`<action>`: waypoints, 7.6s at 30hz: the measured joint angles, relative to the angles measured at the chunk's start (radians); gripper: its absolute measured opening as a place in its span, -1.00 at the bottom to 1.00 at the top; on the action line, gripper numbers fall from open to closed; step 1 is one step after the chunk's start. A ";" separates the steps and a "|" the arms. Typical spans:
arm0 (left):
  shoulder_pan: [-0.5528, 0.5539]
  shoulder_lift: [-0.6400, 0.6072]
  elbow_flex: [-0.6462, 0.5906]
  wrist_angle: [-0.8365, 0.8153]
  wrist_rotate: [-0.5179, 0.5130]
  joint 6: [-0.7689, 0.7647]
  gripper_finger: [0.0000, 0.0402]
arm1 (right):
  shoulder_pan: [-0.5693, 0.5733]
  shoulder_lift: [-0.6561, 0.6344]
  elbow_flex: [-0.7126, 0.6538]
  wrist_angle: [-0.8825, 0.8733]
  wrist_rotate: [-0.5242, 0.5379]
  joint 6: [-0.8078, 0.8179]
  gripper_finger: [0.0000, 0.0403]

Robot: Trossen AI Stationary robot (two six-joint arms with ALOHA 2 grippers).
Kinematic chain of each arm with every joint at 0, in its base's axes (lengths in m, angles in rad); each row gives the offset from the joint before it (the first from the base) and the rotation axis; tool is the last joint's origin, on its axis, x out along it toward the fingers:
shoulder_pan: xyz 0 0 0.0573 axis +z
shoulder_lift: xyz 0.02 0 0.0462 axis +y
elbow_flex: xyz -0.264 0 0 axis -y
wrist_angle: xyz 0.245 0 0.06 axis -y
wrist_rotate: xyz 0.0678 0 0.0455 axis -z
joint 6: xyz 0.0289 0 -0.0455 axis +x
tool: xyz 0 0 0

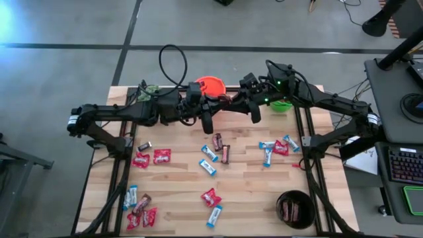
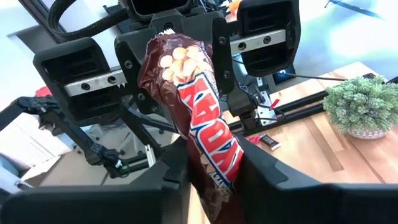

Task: Organize candy in baskets
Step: Put the brown chocolate bar into the black bucket, then put the white chocolate bar into the orange bucket

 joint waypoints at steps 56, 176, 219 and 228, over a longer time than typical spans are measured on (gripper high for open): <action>0.003 -0.066 0.000 -0.153 0.182 0.046 -0.33 | -0.001 -0.080 0.023 -0.265 -0.018 -0.007 -0.86; 0.003 -0.258 0.000 -0.959 0.210 0.361 -0.32 | 1.342 0.058 0.022 -1.094 0.390 1.755 -0.28; 0.003 -0.257 0.000 -0.989 0.257 0.362 -0.32 | 0.638 0.113 0.002 -1.245 0.835 1.286 0.12; 0.003 -0.257 0.000 -1.023 0.261 0.362 -0.32 | 0.540 0.161 -0.054 -1.247 0.808 1.269 0.12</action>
